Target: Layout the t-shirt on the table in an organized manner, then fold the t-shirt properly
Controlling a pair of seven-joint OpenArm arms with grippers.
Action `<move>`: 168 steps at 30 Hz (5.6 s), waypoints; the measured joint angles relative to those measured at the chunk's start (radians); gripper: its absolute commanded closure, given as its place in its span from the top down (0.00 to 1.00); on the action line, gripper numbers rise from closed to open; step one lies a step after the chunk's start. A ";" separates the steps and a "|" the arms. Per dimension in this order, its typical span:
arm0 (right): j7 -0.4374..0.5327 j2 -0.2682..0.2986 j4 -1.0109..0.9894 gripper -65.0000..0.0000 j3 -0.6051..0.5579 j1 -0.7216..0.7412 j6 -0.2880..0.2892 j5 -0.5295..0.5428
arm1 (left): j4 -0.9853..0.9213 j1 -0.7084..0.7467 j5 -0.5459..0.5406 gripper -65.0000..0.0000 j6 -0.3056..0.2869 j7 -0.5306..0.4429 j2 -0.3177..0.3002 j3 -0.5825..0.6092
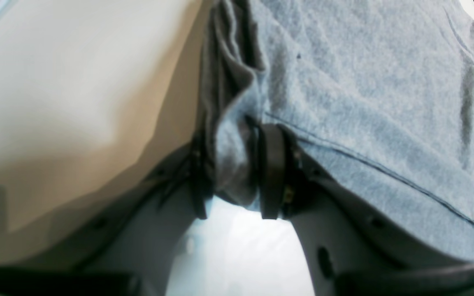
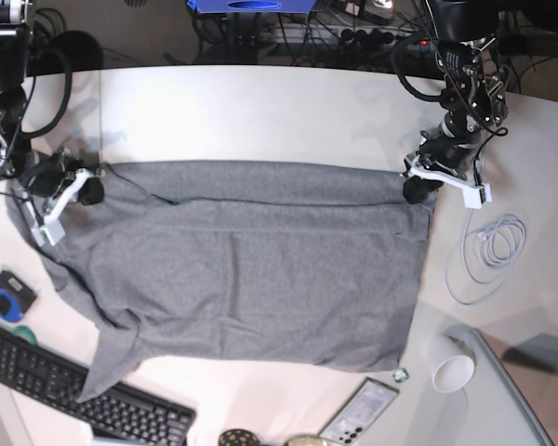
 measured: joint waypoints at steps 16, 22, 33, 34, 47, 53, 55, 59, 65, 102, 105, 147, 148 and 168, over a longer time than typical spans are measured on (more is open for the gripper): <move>0.000 0.000 0.000 0.01 0.000 0.000 0.000 0.000 | 0.000 0.014 -0.011 0.00 -0.015 0.013 -0.005 0.002; 0.000 0.000 0.000 0.02 0.000 0.000 0.000 0.000 | 0.000 0.014 -0.011 0.00 -0.015 0.016 -0.007 0.002; -0.032 -0.051 0.354 0.45 0.298 -0.145 -0.016 -0.019 | 0.000 0.018 -0.018 0.00 -0.016 0.019 -0.010 0.003; -0.061 -0.057 0.365 0.52 0.350 -0.157 -0.017 -0.019 | 0.000 0.018 -0.018 0.00 -0.016 0.019 -0.010 0.003; -0.134 -0.165 0.362 0.50 0.562 -0.227 -0.020 -0.032 | 0.000 0.019 -0.021 0.00 -0.021 0.030 -0.031 0.008; -0.105 -0.081 0.285 0.54 0.560 -0.073 -0.017 -0.340 | 0.000 0.022 -0.017 0.00 -0.023 0.047 -0.066 0.009; -0.151 -0.098 0.272 0.54 0.557 -0.054 -0.013 -0.443 | 0.000 0.024 -0.018 0.00 -0.023 0.046 -0.067 0.008; -0.208 -0.129 0.273 0.54 0.556 -0.056 0.091 -0.465 | 0.000 0.024 -0.013 0.00 -0.023 0.046 -0.071 0.008; -0.215 -0.129 0.283 0.54 0.556 -0.053 0.092 -0.465 | 0.005 0.024 -0.003 0.00 -0.022 0.046 -0.071 0.009; -0.215 -0.108 0.284 0.06 0.468 -0.053 0.035 -0.467 | 0.005 0.026 -0.002 0.00 -0.022 0.047 -0.082 0.010; -0.214 -0.105 0.282 0.00 0.468 -0.053 0.034 -0.467 | 0.005 0.026 -0.002 0.00 -0.022 0.047 -0.082 0.010; -0.212 -0.092 0.212 0.00 0.464 0.003 0.026 -0.461 | 0.002 0.025 -0.002 0.00 -0.022 0.053 -0.094 0.011; -0.211 -0.087 0.203 0.00 0.463 0.008 0.026 -0.459 | 0.002 0.026 -0.002 0.00 -0.023 0.053 -0.096 0.011; -0.142 -0.019 0.073 0.00 0.319 0.050 0.024 -0.464 | 0.001 0.027 0.001 0.00 -0.019 0.057 -0.112 0.010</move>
